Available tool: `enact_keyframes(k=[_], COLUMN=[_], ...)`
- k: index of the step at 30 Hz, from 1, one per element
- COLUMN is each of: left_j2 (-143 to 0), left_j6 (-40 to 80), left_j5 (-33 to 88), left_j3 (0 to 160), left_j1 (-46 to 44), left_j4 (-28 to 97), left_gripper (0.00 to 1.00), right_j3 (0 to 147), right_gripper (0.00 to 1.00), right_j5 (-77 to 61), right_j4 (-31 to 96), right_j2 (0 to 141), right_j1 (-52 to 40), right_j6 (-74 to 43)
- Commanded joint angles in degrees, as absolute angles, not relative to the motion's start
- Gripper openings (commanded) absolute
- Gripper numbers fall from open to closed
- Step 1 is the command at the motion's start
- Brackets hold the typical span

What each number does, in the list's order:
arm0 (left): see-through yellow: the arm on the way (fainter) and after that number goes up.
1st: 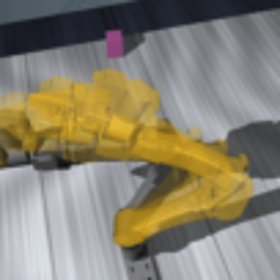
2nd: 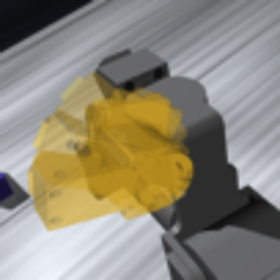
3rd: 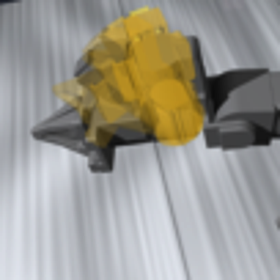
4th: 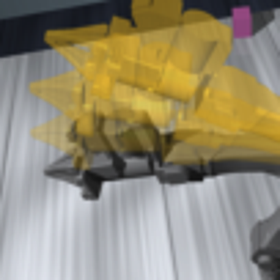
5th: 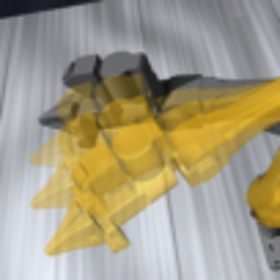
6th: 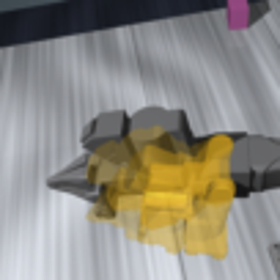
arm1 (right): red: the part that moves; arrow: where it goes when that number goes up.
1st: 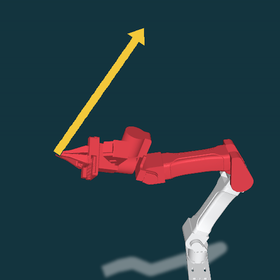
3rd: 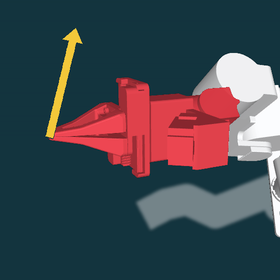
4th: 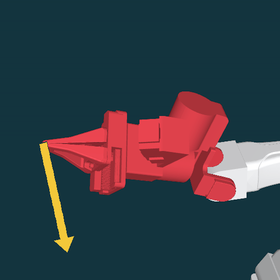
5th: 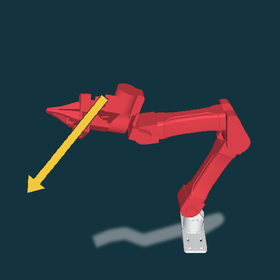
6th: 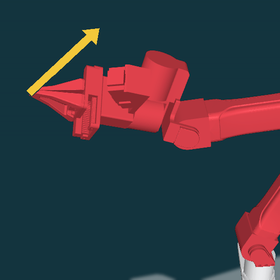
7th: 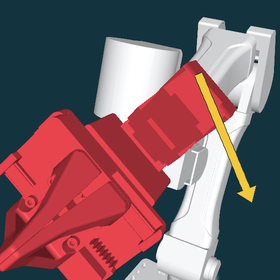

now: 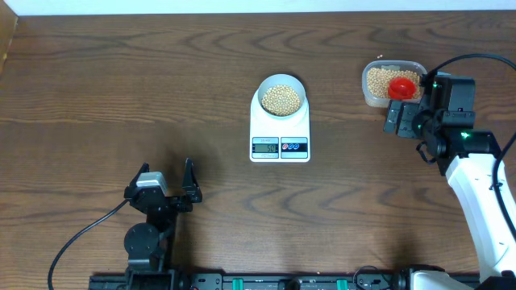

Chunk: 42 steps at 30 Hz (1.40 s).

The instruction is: Scoop item into bowl and weigh 50g on scale

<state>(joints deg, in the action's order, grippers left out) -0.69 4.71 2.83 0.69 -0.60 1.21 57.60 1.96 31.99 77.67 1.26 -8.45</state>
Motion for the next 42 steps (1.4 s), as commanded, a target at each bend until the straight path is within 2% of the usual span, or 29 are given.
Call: enact_keyframes(k=[1, 13, 20, 26, 36, 42], left_j2=[-0.34, -0.34, -0.34, -0.34, -0.34, -0.34], left_j6=[5.23, 5.23, 5.23, 5.23, 5.23, 5.23], left_j5=[2.09, 2.09, 2.09, 2.09, 2.09, 2.09], left_j3=[0.23, 0.23, 0.23, 0.23, 0.23, 0.23], left_j1=[-0.78, -0.78, -0.80, -0.78, -0.78, -0.80], left_j4=[3.99, 3.99, 3.99, 3.99, 3.99, 3.99], left_gripper=[0.96, 0.96, 0.96, 0.96, 0.96, 0.96], right_j3=[58.61, 58.57, 52.86, 40.73, 15.75, 4.58], right_gripper=[0.99, 0.99, 0.99, 0.99, 0.99, 0.99], right_j5=[2.44, 2.46, 3.90, 3.95, 2.76, 2.61], right_j4=[32.05, 34.28, 31.44, 17.74, -12.25, -19.77], right_j2=[77.10, 76.07, 67.31, 54.87, 34.98, 25.89], right_j1=[1.08, 1.06, 1.06, 1.06, 1.06, 1.06], right_j6=[-7.64, -7.62, -7.62, -7.62, -7.62, -7.64])
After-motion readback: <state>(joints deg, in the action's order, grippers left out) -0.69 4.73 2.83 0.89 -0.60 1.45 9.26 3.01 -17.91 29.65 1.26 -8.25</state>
